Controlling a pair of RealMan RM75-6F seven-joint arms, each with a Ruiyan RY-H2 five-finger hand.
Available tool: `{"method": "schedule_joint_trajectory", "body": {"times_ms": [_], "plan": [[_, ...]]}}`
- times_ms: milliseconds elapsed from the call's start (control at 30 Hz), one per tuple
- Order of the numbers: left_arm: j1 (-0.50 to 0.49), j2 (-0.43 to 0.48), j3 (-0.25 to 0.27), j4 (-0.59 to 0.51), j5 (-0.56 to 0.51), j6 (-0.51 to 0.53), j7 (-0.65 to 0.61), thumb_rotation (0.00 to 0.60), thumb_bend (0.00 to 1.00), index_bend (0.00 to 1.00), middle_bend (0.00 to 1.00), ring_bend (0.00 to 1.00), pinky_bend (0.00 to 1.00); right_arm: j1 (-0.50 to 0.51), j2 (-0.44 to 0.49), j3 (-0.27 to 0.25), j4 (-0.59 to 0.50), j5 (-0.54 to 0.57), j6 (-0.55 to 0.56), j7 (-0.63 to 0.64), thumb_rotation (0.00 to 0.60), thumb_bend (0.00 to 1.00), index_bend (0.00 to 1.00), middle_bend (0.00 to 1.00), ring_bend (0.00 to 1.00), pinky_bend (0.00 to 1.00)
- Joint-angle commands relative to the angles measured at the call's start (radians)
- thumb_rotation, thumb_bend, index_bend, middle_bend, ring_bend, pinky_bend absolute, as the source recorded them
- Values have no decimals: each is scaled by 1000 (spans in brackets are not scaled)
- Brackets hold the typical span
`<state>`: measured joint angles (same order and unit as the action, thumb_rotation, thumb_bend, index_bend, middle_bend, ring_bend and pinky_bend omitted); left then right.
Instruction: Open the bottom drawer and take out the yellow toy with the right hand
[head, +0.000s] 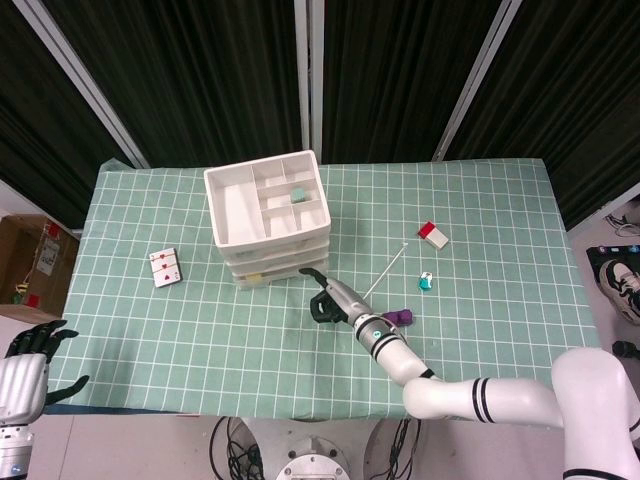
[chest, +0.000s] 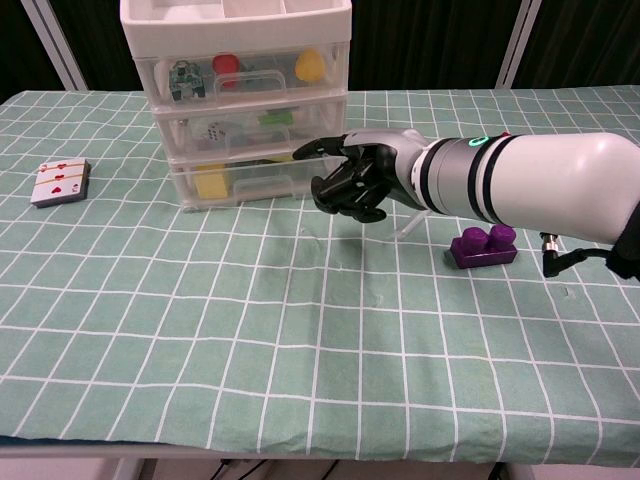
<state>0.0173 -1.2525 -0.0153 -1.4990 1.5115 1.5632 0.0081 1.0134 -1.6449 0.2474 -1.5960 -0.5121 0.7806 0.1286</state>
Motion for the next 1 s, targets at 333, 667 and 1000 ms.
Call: {"method": "schedule_joint_trajectory", "body": {"times_ms": [333,667,1000], "plan": [[3,-1,0,4,-7,-3,-10,600,47,321,192,166,189,4,-36,27,63,42,10,-68,600,659,83,742,825,919],[3,-2,-1,7,-8,-3,-14,600,47,321,192,166,189,12,-57,45,104,61,6,-120,600,659,83,741,825,919],[4,0,0,6,-6,-1,-17,600,47,321,192,165,189,24,-60,52,115,112,-18,-170,600,660,108,736,825,919]]}}
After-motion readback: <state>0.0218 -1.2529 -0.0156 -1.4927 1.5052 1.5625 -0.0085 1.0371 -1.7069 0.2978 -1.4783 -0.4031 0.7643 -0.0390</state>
